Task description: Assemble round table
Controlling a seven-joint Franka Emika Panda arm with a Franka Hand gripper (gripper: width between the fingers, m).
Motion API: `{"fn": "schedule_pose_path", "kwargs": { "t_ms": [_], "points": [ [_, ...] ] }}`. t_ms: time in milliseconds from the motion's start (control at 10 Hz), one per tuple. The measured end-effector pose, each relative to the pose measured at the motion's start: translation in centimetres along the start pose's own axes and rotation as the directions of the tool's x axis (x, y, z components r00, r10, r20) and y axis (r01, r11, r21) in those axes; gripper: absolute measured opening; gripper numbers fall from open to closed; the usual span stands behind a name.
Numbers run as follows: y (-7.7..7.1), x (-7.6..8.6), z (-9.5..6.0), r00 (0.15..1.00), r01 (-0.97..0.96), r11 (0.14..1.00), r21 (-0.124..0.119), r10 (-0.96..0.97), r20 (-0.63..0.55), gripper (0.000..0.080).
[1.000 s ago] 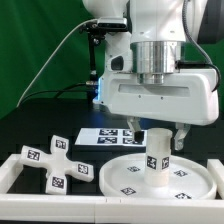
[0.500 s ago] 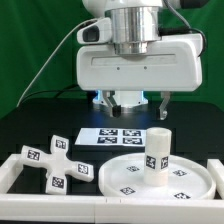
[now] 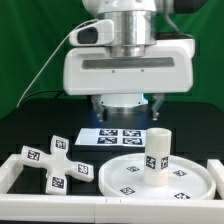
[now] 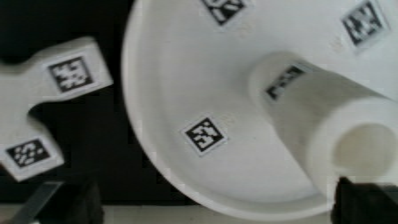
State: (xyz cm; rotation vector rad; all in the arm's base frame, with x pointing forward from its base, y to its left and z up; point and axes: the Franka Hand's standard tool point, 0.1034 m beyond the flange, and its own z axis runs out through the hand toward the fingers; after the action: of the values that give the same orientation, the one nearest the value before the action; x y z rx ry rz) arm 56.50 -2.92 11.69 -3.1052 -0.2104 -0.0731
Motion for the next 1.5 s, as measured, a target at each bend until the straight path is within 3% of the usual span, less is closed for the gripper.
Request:
{"fn": "schedule_pose_path", "kwargs": {
  "t_ms": [200,400,700,800,900,1000,1100,1200,1500],
  "points": [
    [2.2,0.5,0.6,0.958,0.286,0.958,-0.035,-0.285,0.022,0.0649],
    [4.4,-0.4,2.1,0.906,0.421,0.907,-0.025,-0.420,0.046,0.0649],
    [4.2,-0.4,2.0,0.903,0.428,0.903,-0.024,-0.427,0.056,0.0649],
    [4.8,-0.5,2.2,0.897,0.441,0.897,-0.026,-0.438,0.060,0.0649],
    [6.7,-0.2,2.5,0.892,0.448,0.893,-0.040,-0.444,0.082,0.0649],
    [7.9,0.7,2.4,0.886,0.447,0.892,-0.064,-0.432,0.168,0.0649],
    [8.5,1.7,3.0,0.876,0.468,0.878,-0.100,-0.446,0.183,0.0649],
    [9.3,0.9,4.0,0.870,0.465,0.881,-0.085,-0.437,0.228,0.0649],
    [8.0,0.2,4.4,0.823,0.439,0.897,-0.041,-0.384,0.418,0.0649]
  ]
}}
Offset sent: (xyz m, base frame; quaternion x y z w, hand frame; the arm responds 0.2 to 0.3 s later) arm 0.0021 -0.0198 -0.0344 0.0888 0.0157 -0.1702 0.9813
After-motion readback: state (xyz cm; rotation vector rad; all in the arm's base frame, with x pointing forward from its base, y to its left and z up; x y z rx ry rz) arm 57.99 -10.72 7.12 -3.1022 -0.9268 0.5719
